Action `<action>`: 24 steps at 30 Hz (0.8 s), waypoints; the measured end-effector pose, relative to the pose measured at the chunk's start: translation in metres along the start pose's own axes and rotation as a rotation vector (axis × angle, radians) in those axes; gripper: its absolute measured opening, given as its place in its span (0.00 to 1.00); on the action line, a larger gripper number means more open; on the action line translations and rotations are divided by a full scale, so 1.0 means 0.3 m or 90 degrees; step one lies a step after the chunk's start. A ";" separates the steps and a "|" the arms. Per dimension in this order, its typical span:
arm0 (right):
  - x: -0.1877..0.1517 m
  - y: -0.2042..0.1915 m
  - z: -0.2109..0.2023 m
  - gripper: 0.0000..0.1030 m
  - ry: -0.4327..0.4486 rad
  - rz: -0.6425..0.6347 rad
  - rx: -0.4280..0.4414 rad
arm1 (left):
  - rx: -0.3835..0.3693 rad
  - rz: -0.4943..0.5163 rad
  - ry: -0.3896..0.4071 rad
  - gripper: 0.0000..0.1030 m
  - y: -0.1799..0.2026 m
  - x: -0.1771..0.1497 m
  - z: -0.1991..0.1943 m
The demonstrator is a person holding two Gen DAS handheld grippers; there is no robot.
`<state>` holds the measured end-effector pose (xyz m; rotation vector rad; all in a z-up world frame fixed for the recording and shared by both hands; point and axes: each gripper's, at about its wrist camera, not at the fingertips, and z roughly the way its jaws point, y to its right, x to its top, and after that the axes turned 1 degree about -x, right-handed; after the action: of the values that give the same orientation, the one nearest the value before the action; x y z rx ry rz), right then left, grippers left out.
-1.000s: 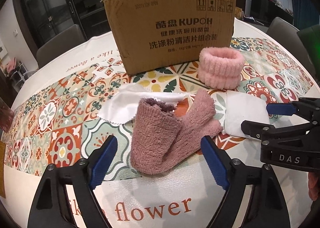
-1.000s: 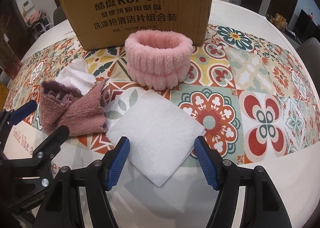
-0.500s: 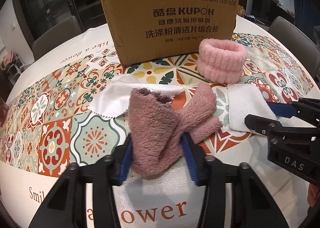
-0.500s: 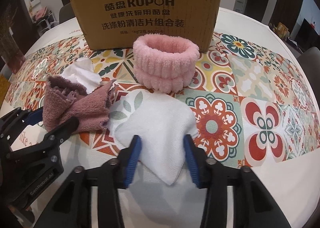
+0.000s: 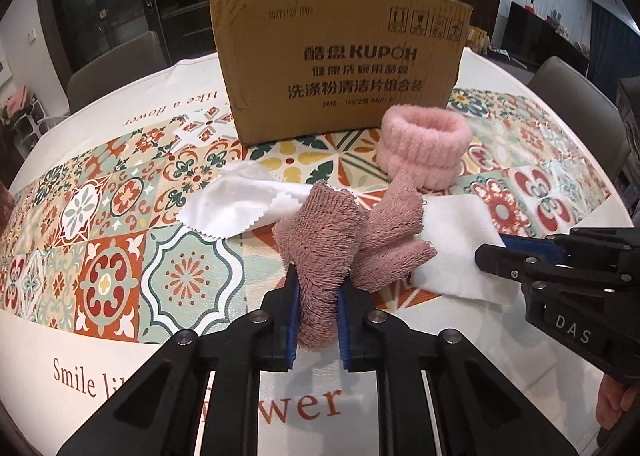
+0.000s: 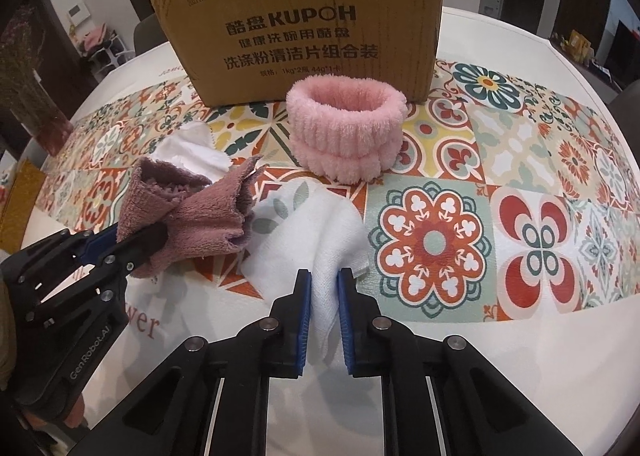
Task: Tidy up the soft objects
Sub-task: 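Grasp the white pad with the right gripper while the left gripper grasps the pink socks, then lift the white pad and pink socks and carry both over the box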
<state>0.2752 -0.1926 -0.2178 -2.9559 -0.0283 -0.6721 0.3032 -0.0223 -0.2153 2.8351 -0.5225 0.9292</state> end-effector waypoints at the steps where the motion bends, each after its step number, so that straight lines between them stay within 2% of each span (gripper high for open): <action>1: 0.000 -0.002 -0.011 0.12 0.004 -0.002 0.001 | 0.000 -0.002 0.002 0.16 0.001 0.002 -0.007; 24: 0.060 -0.004 -0.250 0.10 0.116 -0.002 0.008 | 0.016 -0.029 0.114 0.16 0.016 0.103 -0.240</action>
<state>0.2591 -0.2000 -0.1426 -2.8700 -0.0210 -0.9349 0.2849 -0.0204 -0.1390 2.7375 -0.4270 1.1733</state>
